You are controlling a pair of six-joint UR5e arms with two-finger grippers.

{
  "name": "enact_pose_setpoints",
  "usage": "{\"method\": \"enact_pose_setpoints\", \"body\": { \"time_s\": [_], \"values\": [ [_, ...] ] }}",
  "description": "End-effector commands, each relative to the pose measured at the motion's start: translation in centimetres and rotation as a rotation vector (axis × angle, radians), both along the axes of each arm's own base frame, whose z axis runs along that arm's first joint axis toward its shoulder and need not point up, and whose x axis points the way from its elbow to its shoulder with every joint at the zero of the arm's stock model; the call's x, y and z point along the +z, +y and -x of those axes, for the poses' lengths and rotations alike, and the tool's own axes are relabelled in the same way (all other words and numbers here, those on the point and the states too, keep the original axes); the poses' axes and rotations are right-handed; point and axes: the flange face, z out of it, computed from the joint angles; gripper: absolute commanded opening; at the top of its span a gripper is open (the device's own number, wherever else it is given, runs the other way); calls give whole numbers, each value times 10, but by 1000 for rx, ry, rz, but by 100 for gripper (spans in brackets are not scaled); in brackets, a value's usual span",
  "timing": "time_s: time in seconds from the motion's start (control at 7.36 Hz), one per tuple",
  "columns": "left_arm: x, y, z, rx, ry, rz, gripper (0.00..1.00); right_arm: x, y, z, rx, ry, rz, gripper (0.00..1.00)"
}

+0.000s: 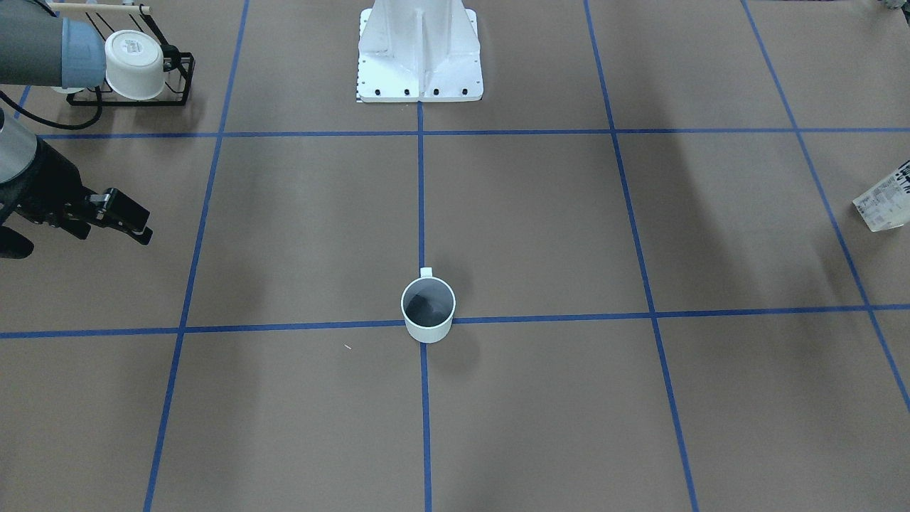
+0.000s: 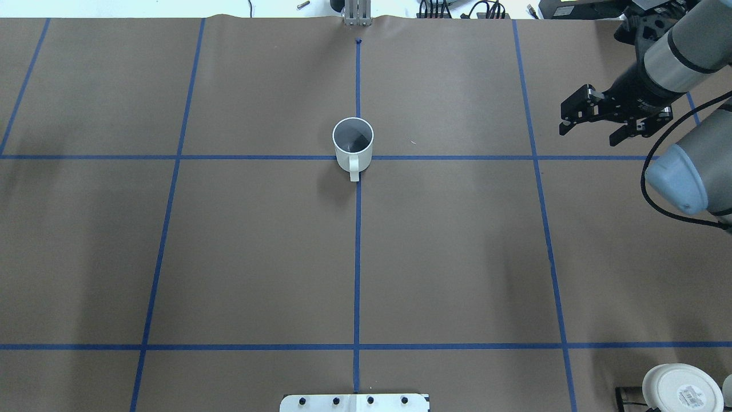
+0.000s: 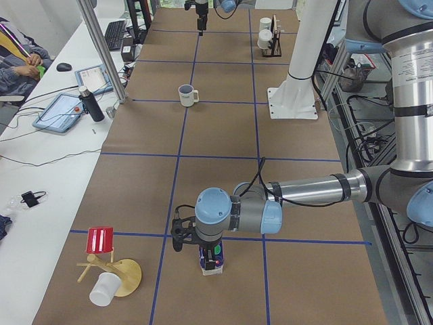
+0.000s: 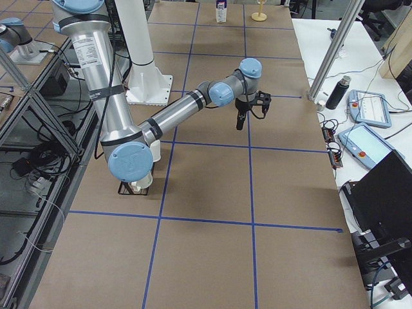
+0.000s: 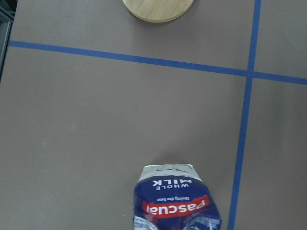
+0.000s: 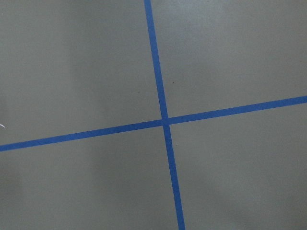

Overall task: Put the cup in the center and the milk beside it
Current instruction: 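Retract the right arm while the left gripper grasps the milk carton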

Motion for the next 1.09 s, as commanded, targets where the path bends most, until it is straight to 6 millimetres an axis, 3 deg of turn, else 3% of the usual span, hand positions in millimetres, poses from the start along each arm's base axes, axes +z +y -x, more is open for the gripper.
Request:
{"method": "enact_pose_setpoints", "body": {
  "time_s": [0.0,0.14,0.27,0.54,0.68,0.82,0.95],
  "values": [
    [30,4,-2,-12,15,-13,99,4,1,-1,4,9,2,100],
    [44,7,-3,-12,14,-35,98,13,5,-3,2,11,7,100],
    [43,6,-3,-37,20,-14,95,19,8,-5,2,6,-3,100],
    [33,3,-9,-96,87,25,78,20,9,-5,1,4,-3,100],
    [31,2,-9,-112,92,37,55,20,9,-5,2,5,-4,100],
    [29,0,-9,-110,92,31,11,19,9,-5,2,3,-4,100],
    [14,-11,-9,-110,94,3,0,20,10,-7,4,4,-5,100]
  ]
}}
